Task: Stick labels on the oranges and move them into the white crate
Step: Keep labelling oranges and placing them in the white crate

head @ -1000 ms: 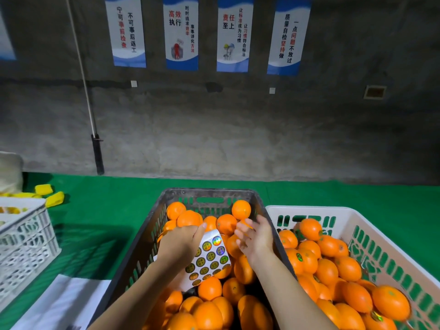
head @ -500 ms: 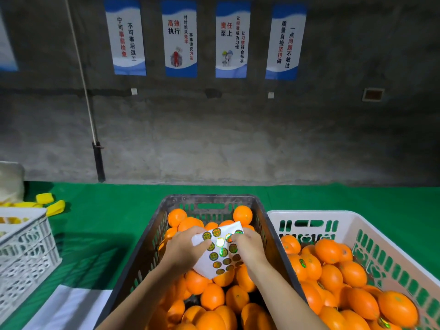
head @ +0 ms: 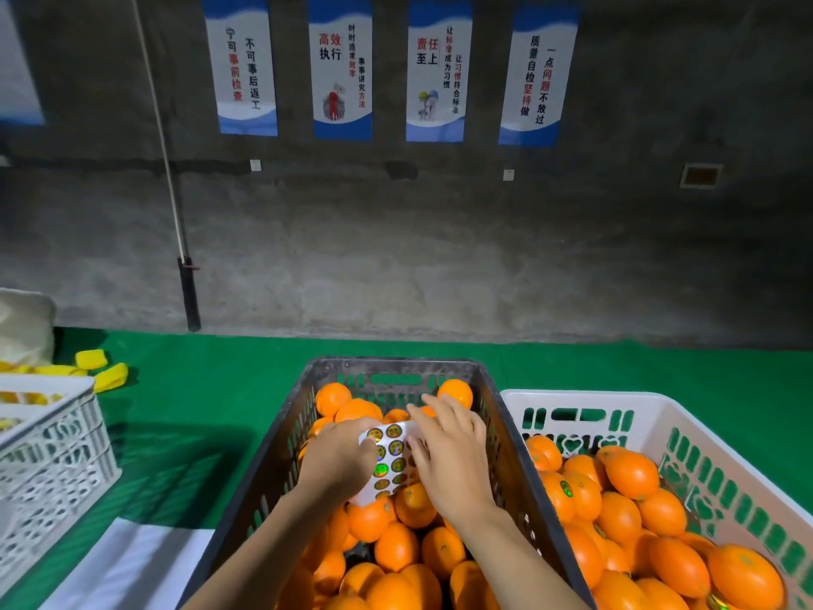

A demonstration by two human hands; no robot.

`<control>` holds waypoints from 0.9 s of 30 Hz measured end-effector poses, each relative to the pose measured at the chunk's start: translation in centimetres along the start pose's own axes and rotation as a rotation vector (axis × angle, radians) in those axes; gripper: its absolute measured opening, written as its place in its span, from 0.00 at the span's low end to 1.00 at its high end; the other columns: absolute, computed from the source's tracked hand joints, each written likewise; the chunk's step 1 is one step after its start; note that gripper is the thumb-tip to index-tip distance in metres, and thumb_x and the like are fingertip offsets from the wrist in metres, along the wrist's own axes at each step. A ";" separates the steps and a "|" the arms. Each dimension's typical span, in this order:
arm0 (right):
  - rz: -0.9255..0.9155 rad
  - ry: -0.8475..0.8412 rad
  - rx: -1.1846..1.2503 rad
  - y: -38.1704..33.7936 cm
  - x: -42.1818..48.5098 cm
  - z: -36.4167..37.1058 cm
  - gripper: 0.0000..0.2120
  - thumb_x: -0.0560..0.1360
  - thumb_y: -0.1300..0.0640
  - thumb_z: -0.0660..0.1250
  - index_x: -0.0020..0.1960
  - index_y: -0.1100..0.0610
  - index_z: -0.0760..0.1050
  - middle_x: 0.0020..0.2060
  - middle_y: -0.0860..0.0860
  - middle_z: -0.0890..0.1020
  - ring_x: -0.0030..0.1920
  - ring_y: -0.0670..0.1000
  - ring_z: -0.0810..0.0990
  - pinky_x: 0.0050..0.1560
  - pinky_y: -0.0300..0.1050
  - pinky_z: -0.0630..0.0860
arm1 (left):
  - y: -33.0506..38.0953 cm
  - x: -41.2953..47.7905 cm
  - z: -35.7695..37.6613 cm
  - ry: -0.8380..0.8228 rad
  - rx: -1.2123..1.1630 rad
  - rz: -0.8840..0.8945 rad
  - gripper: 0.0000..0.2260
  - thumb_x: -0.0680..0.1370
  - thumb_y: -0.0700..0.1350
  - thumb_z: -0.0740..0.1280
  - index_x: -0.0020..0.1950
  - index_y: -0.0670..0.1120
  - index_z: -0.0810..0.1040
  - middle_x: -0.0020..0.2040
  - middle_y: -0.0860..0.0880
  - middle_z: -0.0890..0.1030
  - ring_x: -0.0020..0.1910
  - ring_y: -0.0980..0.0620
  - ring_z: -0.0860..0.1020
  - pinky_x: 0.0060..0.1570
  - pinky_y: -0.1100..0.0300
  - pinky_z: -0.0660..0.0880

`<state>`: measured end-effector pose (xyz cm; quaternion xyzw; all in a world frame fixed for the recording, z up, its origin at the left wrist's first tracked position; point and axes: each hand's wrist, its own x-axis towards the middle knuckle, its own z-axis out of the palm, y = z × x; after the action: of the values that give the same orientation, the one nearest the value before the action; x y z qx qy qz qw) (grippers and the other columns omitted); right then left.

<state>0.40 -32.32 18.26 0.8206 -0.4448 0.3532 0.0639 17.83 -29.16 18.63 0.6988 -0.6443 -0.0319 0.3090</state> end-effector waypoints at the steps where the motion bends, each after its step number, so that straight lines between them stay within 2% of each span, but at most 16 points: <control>1: -0.022 -0.018 0.020 0.1 0.0 0.2 0.14 0.79 0.52 0.67 0.64 0.48 0.79 0.65 0.47 0.79 0.70 0.54 0.72 0.69 0.55 0.65 | 0.1 0.0 0.1 0.003 0.026 0.011 0.12 0.81 0.47 0.59 0.60 0.53 0.78 0.53 0.51 0.82 0.54 0.48 0.77 0.50 0.54 0.76; 6: 0.047 -0.078 0.163 0.4 0.2 0.8 0.10 0.81 0.49 0.63 0.59 0.44 0.81 0.55 0.40 0.81 0.62 0.45 0.74 0.67 0.43 0.56 | 0.0 0.0 0.2 -0.019 0.070 0.016 0.12 0.80 0.48 0.59 0.60 0.56 0.79 0.52 0.52 0.82 0.54 0.49 0.74 0.53 0.53 0.73; 9: 0.054 -0.103 0.187 0.5 0.1 0.9 0.10 0.81 0.49 0.63 0.58 0.43 0.81 0.53 0.40 0.81 0.59 0.43 0.74 0.64 0.40 0.55 | 0.2 -0.2 0.1 -0.040 0.035 0.027 0.12 0.80 0.48 0.60 0.59 0.57 0.79 0.51 0.53 0.82 0.53 0.49 0.73 0.52 0.55 0.72; 13: 0.034 -0.141 0.170 0.3 0.0 0.7 0.09 0.81 0.50 0.63 0.57 0.43 0.81 0.52 0.41 0.80 0.57 0.44 0.74 0.57 0.39 0.58 | 0.2 -0.3 -0.1 -0.060 -0.005 0.043 0.12 0.82 0.48 0.59 0.57 0.55 0.81 0.49 0.53 0.83 0.51 0.50 0.75 0.50 0.55 0.73; 17: -0.011 -0.206 0.146 0.3 -0.2 0.9 0.10 0.82 0.51 0.62 0.59 0.44 0.80 0.55 0.41 0.79 0.59 0.46 0.74 0.61 0.42 0.63 | 0.5 -0.4 -0.1 -0.111 -0.073 0.026 0.11 0.82 0.46 0.59 0.53 0.52 0.81 0.44 0.50 0.83 0.45 0.50 0.78 0.46 0.50 0.75; 19: -0.005 -0.226 0.160 0.3 -0.1 0.9 0.12 0.82 0.50 0.62 0.63 0.44 0.78 0.58 0.41 0.78 0.61 0.48 0.74 0.62 0.44 0.65 | 0.5 -0.3 -0.1 -0.108 -0.104 0.021 0.11 0.81 0.45 0.59 0.52 0.51 0.82 0.43 0.50 0.83 0.44 0.50 0.78 0.45 0.49 0.76; 21: 0.013 -0.242 0.171 0.2 -0.1 0.9 0.15 0.82 0.50 0.62 0.68 0.44 0.75 0.62 0.42 0.78 0.63 0.48 0.74 0.64 0.46 0.66 | 0.5 -0.3 -0.1 -0.108 -0.098 0.027 0.11 0.81 0.45 0.59 0.53 0.51 0.82 0.45 0.51 0.83 0.45 0.51 0.78 0.46 0.50 0.75; 24: 0.002 -0.252 0.165 0.3 -0.1 1.1 0.13 0.82 0.50 0.61 0.64 0.43 0.79 0.58 0.41 0.80 0.61 0.47 0.74 0.61 0.45 0.66 | 0.3 -0.3 0.1 -0.104 -0.042 0.049 0.11 0.82 0.46 0.58 0.55 0.51 0.81 0.48 0.51 0.82 0.49 0.50 0.76 0.49 0.53 0.74; 27: -0.003 -0.263 0.167 0.3 -0.1 1.3 0.13 0.82 0.49 0.61 0.64 0.44 0.78 0.58 0.41 0.80 0.61 0.45 0.74 0.62 0.44 0.65 | 0.1 -0.2 0.2 -0.115 0.005 0.022 0.11 0.83 0.47 0.56 0.53 0.49 0.78 0.49 0.47 0.80 0.50 0.48 0.73 0.50 0.53 0.72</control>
<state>0.80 -33.03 17.16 0.8630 -0.4170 0.2781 -0.0627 17.57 -29.03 18.42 0.6893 -0.6688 -0.0672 0.2701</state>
